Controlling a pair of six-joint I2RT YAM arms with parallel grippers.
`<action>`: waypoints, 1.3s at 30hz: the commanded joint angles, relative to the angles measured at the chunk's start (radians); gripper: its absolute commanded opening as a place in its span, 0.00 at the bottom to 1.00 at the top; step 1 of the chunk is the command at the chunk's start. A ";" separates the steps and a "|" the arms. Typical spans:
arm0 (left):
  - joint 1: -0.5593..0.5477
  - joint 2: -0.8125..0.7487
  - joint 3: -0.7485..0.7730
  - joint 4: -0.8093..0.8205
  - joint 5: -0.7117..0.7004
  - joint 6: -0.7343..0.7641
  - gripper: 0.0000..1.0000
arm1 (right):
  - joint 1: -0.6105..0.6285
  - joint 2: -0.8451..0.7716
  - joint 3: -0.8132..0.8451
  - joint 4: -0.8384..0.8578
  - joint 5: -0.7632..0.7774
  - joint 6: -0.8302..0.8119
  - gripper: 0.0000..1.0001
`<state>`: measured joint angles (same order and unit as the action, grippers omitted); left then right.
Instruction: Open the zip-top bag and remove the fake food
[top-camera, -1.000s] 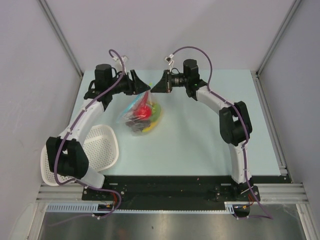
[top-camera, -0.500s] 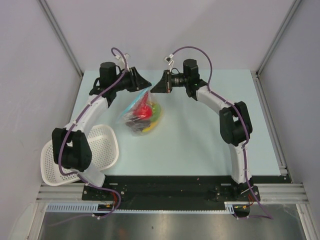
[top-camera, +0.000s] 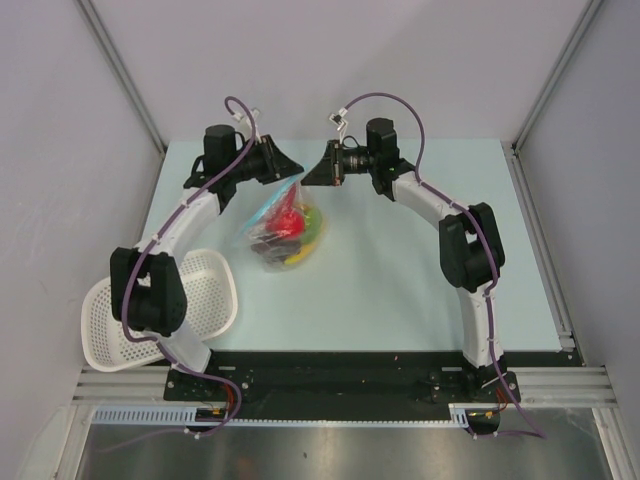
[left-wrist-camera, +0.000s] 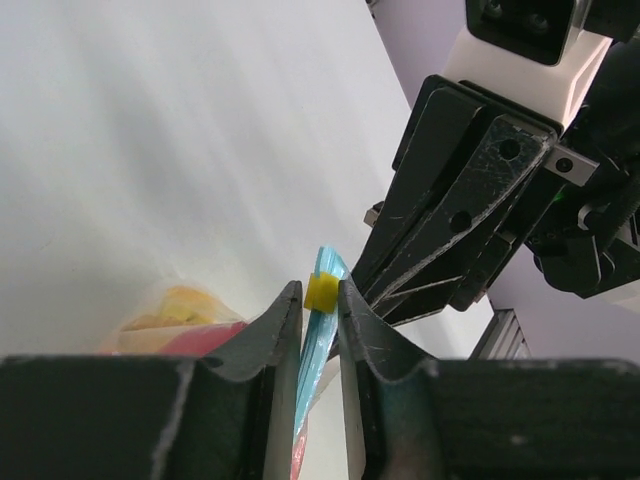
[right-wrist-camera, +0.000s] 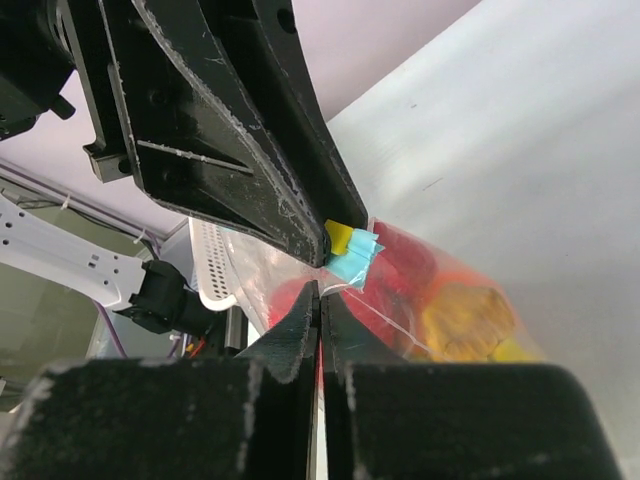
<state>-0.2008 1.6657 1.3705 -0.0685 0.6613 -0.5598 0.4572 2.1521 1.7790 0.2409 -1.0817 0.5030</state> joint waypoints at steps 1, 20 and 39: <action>-0.005 -0.007 0.012 0.064 0.023 -0.012 0.15 | 0.005 -0.052 0.031 0.043 -0.018 0.025 0.00; -0.002 -0.201 -0.073 -0.207 -0.149 0.281 0.00 | -0.020 0.026 0.060 0.247 0.215 0.327 0.00; 0.000 -0.165 -0.017 -0.186 0.103 0.302 0.01 | -0.022 0.047 0.002 0.492 -0.096 0.367 0.45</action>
<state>-0.2008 1.5043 1.3087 -0.2466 0.6270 -0.2867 0.4496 2.1979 1.7638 0.5697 -1.0992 0.8398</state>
